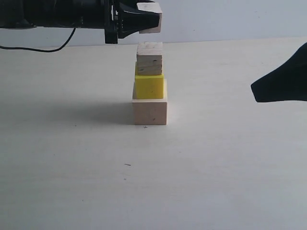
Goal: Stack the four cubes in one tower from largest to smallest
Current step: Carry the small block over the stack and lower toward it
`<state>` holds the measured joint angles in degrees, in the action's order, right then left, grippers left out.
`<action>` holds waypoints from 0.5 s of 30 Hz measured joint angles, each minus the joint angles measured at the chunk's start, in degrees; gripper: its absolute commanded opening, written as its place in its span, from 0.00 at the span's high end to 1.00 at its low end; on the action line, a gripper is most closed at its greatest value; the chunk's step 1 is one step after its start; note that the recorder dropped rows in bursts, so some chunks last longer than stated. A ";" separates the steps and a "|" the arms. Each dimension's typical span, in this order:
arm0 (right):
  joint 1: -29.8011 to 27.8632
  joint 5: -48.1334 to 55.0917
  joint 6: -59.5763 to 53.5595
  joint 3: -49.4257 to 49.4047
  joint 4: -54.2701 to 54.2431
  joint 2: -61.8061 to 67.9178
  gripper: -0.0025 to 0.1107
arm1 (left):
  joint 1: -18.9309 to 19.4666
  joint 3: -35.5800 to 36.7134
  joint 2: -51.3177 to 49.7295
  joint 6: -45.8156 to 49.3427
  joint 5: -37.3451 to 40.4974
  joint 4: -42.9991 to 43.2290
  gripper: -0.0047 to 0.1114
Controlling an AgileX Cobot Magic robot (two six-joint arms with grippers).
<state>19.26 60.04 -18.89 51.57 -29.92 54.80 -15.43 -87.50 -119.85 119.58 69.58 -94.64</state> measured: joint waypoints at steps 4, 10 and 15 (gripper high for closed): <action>0.00 0.00 0.00 -0.35 -0.01 0.63 0.98 | 0.00 -0.38 0.00 -0.11 0.00 0.82 0.96; 0.00 -0.82 0.00 -0.43 -0.01 0.92 0.98 | 0.00 -0.38 0.00 -1.61 0.00 3.97 0.96; 0.00 -1.20 0.00 -0.43 -0.01 1.45 0.98 | 0.00 -0.38 0.00 -2.02 0.00 4.60 0.96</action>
<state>19.26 58.84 -18.89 51.14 -29.93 56.25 -15.43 -87.88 -119.85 117.56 69.58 -90.04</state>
